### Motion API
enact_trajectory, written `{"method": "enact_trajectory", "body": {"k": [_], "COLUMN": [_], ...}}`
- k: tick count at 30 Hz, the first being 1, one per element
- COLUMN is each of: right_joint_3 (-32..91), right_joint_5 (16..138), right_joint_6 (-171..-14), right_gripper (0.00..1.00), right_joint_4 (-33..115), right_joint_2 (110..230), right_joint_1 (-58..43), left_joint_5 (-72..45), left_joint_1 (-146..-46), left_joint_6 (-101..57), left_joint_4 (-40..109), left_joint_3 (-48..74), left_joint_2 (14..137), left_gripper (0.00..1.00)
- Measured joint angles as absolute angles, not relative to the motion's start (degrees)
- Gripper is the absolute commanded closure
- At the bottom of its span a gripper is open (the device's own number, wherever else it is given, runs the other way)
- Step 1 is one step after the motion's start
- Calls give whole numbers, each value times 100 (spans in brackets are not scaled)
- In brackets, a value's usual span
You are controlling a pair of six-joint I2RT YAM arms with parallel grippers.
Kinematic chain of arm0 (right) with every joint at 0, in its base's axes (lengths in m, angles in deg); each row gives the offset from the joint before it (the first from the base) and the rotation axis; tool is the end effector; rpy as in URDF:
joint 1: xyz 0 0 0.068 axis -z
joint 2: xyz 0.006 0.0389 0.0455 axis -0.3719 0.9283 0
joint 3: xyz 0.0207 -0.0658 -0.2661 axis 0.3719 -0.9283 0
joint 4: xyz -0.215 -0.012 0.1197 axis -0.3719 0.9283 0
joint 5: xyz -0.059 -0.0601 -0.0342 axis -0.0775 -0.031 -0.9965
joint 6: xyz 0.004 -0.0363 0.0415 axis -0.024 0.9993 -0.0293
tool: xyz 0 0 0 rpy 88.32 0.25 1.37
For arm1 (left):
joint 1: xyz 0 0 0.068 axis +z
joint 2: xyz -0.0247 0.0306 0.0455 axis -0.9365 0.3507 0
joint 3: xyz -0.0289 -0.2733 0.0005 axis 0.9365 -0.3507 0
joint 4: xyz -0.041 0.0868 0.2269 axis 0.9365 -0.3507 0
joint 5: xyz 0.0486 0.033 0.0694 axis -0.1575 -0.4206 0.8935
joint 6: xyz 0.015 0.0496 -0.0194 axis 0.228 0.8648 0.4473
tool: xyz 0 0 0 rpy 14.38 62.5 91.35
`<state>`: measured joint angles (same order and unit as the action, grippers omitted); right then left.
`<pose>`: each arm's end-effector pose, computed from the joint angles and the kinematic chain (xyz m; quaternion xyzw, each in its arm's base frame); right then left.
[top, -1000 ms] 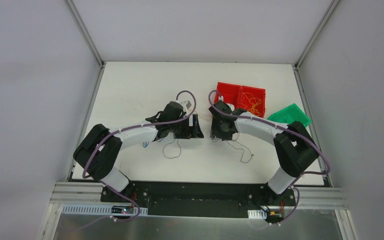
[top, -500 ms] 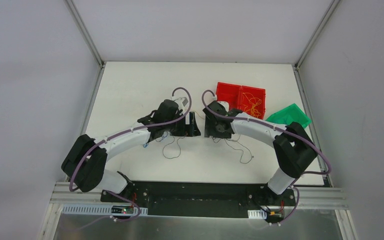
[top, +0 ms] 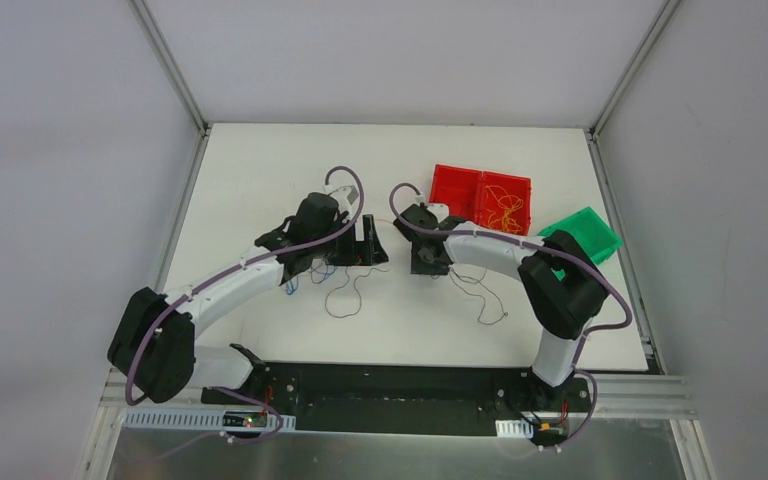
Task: Untangle the cables
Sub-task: Pick up the cable at the center of the board.
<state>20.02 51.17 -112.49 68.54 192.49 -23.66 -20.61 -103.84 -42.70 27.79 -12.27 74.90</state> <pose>0.2506 0.2383 0.1802 -0.1245 0.9579 -0.0037 0.2588 0.2203 -0.1629 0.2553 0.0768 0.8686 -0.3610 0.3307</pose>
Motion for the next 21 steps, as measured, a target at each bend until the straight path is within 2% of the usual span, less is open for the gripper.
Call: {"method": "enact_trajectory", "body": {"k": [1, 2, 12, 21], "right_joint_3": [2004, 2006, 1788, 1853], "right_joint_5": [5069, 5045, 4785, 4947], "right_joint_6": [-11251, -11297, -11529, -11404], "right_gripper": [92, 100, 100, 100], "right_joint_4": [6826, 6798, 6791, 7123], "right_joint_2": [19262, 19273, 19015, 17380], "right_joint_1": [-2375, -2382, -2406, -2242], "left_joint_5": [-2057, -2059, -2120, -2114], "left_joint_1": [-10364, -10347, -10119, -9750], "left_joint_6": [-4263, -4248, -4172, -3973], "left_joint_4": [2758, 2725, 2473, 1826], "left_joint_3": [-1229, -1231, -1248, -1203], "left_joint_2": [7455, 7403, 7121, 6163], "left_gripper": [16, 16, 15, 15]}}
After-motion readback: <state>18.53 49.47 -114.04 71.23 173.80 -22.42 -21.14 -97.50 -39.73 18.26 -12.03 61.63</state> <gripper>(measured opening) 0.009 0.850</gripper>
